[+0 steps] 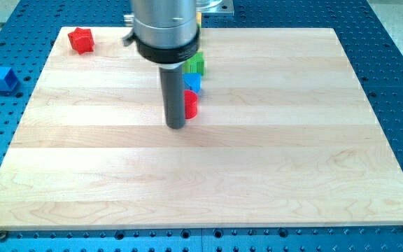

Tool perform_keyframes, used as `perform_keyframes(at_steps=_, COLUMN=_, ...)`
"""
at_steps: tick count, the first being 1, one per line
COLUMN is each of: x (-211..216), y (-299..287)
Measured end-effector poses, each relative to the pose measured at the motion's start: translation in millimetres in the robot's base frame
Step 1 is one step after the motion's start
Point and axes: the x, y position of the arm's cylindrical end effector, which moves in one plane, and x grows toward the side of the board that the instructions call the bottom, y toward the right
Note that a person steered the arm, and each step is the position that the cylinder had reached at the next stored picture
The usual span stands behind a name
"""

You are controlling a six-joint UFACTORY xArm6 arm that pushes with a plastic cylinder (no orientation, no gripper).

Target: Push the red star into the red circle

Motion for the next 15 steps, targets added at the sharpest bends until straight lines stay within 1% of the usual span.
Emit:
perform_keyframes(at_steps=1, x=32.2, y=-75.8)
perform_keyframes(at_steps=2, x=-11.9, y=-215.7)
perform_keyframes(at_steps=3, x=-115.6, y=-258.7)
perform_keyframes(at_steps=4, x=-205.2, y=-266.7)
perform_keyframes(at_steps=5, x=-213.7, y=-220.6)
perform_keyframes(at_steps=6, x=-185.5, y=-156.1)
perform_keyframes(at_steps=7, x=-199.6, y=-170.7)
perform_keyframes(at_steps=8, x=-188.5, y=-136.3)
perform_keyframes(at_steps=9, x=-109.3, y=-63.1)
perform_keyframes(at_steps=10, x=-102.1, y=-75.0)
perform_keyframes(at_steps=11, x=-117.8, y=-28.4)
perform_keyframes(at_steps=12, x=-117.6, y=-6.3)
perform_keyframes(at_steps=13, x=-82.4, y=-0.4)
perform_keyframes(at_steps=14, x=-34.4, y=-12.4)
perform_keyframes(at_steps=15, x=4.1, y=-9.5)
